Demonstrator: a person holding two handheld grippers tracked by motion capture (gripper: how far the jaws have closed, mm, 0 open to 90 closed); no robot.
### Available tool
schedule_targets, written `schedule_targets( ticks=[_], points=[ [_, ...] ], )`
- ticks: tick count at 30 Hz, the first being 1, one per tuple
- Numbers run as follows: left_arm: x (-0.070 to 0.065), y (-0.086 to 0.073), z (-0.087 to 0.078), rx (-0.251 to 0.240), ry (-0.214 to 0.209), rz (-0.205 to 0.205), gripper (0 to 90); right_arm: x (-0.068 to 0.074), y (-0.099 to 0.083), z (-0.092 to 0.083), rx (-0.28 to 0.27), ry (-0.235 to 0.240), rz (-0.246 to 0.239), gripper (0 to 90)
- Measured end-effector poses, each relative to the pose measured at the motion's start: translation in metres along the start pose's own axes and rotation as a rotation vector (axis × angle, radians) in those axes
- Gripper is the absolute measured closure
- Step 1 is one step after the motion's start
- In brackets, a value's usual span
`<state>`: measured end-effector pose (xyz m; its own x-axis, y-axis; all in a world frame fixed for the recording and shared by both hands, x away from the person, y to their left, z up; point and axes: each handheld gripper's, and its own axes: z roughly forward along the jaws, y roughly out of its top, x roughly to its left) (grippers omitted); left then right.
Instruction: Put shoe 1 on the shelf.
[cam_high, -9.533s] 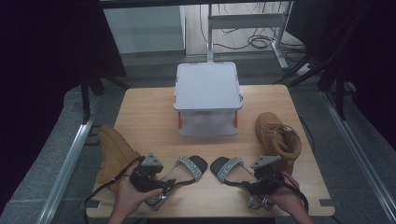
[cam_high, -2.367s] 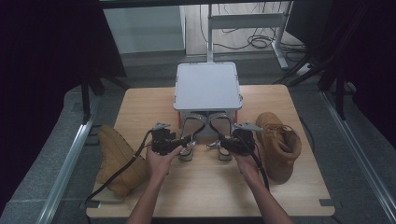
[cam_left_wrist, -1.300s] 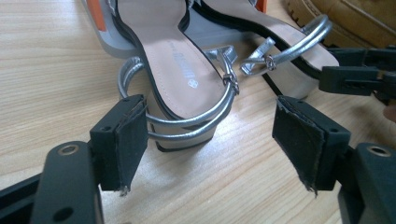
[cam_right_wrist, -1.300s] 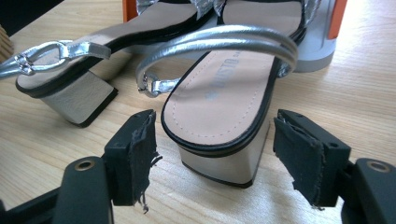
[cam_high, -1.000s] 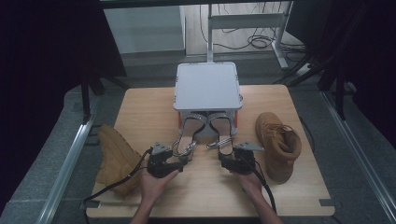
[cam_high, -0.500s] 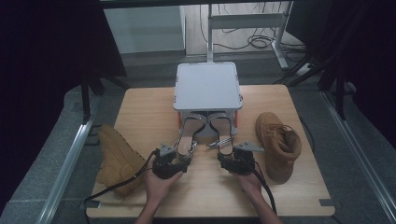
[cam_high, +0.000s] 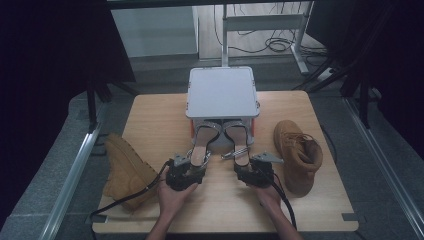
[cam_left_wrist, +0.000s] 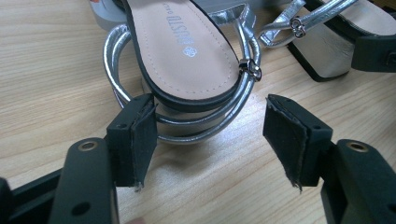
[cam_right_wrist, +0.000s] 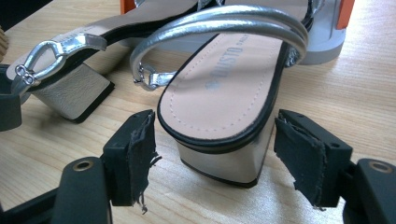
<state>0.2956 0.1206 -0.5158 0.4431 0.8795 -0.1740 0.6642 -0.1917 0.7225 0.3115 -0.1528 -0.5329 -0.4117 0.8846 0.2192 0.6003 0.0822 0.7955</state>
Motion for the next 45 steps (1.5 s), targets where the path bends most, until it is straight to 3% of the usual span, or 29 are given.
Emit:
schedule_targets(
  ticks=[10, 14, 18, 24, 30, 34, 40, 45],
  points=[
    [-0.012, 0.002, 0.007, -0.012, -0.031, 0.019, 35.9, -0.001, -0.001, 0.008, 0.011, -0.001, -0.018, 30.7],
    [-0.019, 0.003, 0.013, -0.016, 0.017, 0.041, 33.2, 0.000, -0.001, 0.012, 0.023, -0.016, -0.032, 30.1],
    [-0.020, 0.005, 0.017, -0.028, 0.031, 0.006, 27.3, 0.000, -0.001, 0.013, 0.029, -0.020, -0.030, 30.2],
    [-0.027, 0.008, 0.026, -0.023, 0.084, 0.035, 18.8, 0.001, 0.000, 0.014, 0.039, -0.024, -0.030, 30.0],
    [-0.021, 0.013, 0.030, -0.050, 0.117, -0.006, 20.2, 0.000, 0.000, 0.015, 0.042, -0.025, -0.025, 29.6],
    [-0.018, 0.015, 0.034, -0.059, 0.100, -0.033, 20.5, 0.001, 0.001, 0.016, 0.040, -0.032, -0.026, 29.4],
    [-0.016, 0.015, 0.038, -0.068, 0.076, -0.041, 24.8, 0.000, 0.002, 0.018, 0.048, -0.037, -0.022, 29.7],
    [-0.017, 0.014, 0.038, -0.071, 0.084, -0.030, 26.6, 0.000, 0.002, 0.019, 0.051, -0.039, -0.020, 30.1]
  ],
)
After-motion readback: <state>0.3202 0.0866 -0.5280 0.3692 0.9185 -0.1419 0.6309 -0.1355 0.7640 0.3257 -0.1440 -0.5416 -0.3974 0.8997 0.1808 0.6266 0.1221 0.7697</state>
